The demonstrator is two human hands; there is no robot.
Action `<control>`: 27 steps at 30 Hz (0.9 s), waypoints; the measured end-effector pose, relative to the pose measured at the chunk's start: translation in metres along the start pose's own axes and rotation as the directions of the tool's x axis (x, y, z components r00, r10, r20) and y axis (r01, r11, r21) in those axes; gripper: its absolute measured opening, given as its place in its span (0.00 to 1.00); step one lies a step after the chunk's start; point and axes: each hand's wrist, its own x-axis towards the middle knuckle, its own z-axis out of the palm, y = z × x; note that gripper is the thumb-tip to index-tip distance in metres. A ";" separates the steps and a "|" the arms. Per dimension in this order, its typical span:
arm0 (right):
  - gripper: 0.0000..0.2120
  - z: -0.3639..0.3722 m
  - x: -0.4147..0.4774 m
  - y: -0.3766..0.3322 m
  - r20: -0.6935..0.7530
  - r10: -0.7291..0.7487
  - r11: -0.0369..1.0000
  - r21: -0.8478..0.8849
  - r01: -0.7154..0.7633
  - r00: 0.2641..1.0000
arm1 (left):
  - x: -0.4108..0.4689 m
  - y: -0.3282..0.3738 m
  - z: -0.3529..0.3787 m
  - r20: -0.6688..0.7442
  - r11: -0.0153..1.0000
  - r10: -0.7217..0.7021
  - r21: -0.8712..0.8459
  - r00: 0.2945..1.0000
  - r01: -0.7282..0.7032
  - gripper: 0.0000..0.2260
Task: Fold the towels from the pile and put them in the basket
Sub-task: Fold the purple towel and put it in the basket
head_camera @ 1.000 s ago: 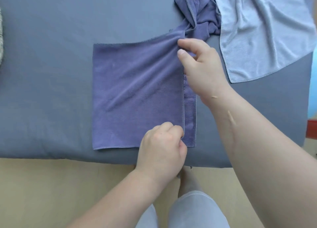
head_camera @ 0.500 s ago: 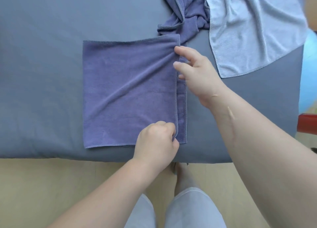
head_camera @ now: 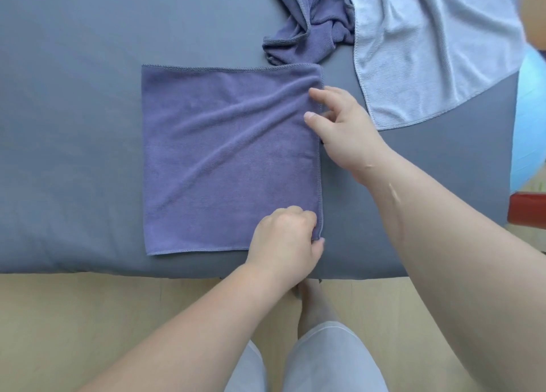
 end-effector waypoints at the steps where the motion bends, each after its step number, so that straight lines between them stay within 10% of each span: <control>1: 0.23 0.001 -0.003 0.002 -0.020 -0.019 1.000 -0.025 0.018 1.000 | -0.002 -0.001 0.000 -0.029 1.000 0.011 -0.023 1.000 -0.011 0.13; 8: 0.19 0.027 -0.072 0.023 -0.142 0.032 0.974 -0.220 -0.063 0.989 | -0.026 -0.056 -0.018 -0.371 0.995 -0.049 0.061 0.927 0.078 0.17; 19: 0.20 0.063 -0.128 0.035 -0.122 0.125 0.902 -0.400 -0.164 0.985 | -0.052 -0.114 -0.010 0.015 0.905 -0.208 0.382 0.978 0.186 0.52; 27: 0.22 0.057 -0.167 0.049 -0.064 0.207 0.913 -0.346 -0.216 0.976 | -0.082 -0.100 -0.007 0.147 0.905 -0.185 0.412 0.972 0.110 0.50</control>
